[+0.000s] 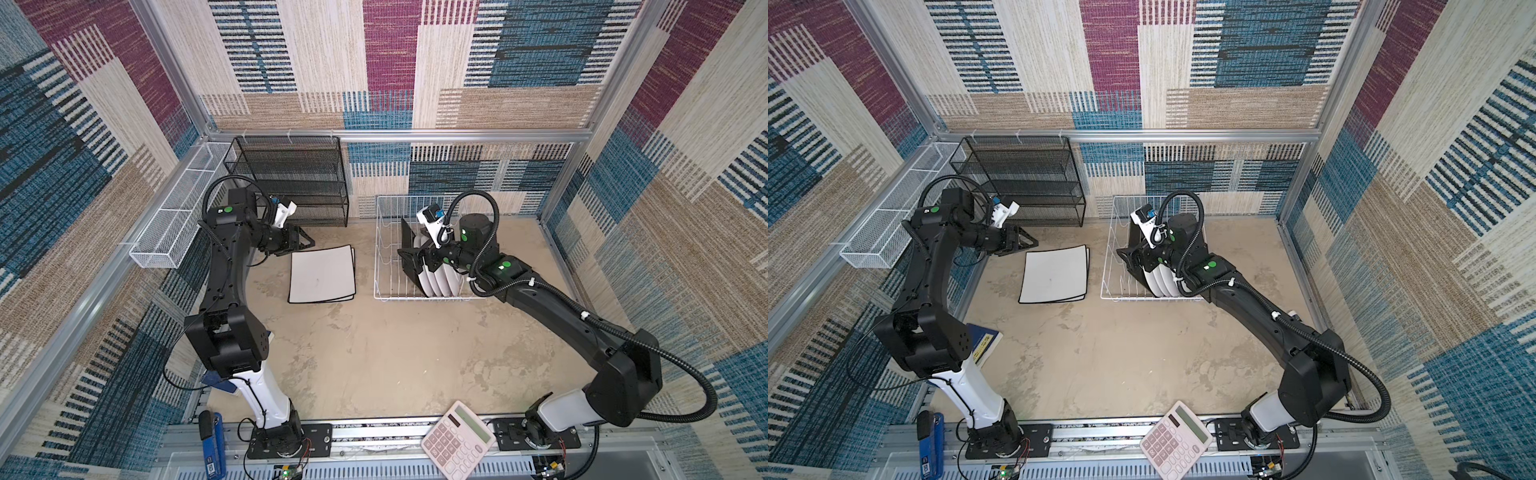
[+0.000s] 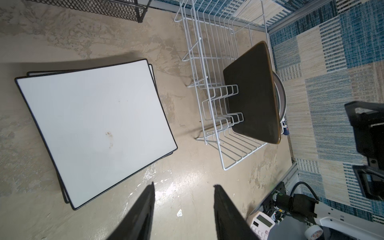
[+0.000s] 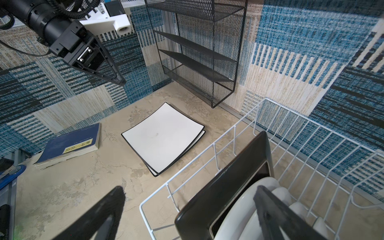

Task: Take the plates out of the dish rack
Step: 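Move the left gripper back to the dark square plate in the rack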

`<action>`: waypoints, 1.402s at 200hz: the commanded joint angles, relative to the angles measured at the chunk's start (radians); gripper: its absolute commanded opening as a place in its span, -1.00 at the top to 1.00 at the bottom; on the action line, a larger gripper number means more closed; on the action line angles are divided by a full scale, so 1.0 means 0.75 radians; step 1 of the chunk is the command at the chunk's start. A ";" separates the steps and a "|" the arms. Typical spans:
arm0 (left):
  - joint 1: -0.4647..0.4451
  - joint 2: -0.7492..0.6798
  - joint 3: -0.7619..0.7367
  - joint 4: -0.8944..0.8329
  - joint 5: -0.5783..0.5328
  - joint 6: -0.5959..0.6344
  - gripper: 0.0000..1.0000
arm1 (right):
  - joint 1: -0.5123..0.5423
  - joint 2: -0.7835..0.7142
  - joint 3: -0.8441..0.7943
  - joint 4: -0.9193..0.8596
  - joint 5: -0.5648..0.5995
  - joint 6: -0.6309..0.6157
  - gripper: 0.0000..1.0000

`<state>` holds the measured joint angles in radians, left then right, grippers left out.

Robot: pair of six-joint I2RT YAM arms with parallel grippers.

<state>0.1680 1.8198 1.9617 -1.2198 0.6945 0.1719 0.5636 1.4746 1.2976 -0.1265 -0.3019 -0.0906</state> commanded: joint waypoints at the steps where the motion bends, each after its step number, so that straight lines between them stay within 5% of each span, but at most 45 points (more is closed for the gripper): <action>1: -0.048 -0.052 -0.003 0.002 -0.049 0.039 0.02 | 0.002 -0.036 -0.031 0.101 0.061 0.000 -0.98; 92: -0.311 -0.206 -0.066 0.213 -0.141 -0.114 -0.02 | 0.003 -0.157 -0.138 0.203 0.237 0.041 -0.99; 148: -0.513 -0.266 -0.287 0.614 -0.229 -0.367 -0.13 | -0.013 -0.179 -0.131 0.143 0.336 0.093 -0.99; 203: -0.701 -0.149 -0.303 0.809 -0.326 -0.515 -0.22 | -0.164 -0.151 0.002 -0.121 0.274 0.071 -0.98; 280: -0.826 0.116 -0.148 0.810 -0.378 -0.657 -0.16 | -0.227 -0.178 -0.068 -0.149 0.216 0.122 -0.98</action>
<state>-0.4385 1.8725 1.8175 -0.6369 0.4397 -0.2703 0.3965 1.3460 1.2491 -0.2340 -0.1303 -0.0231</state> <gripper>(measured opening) 0.589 0.992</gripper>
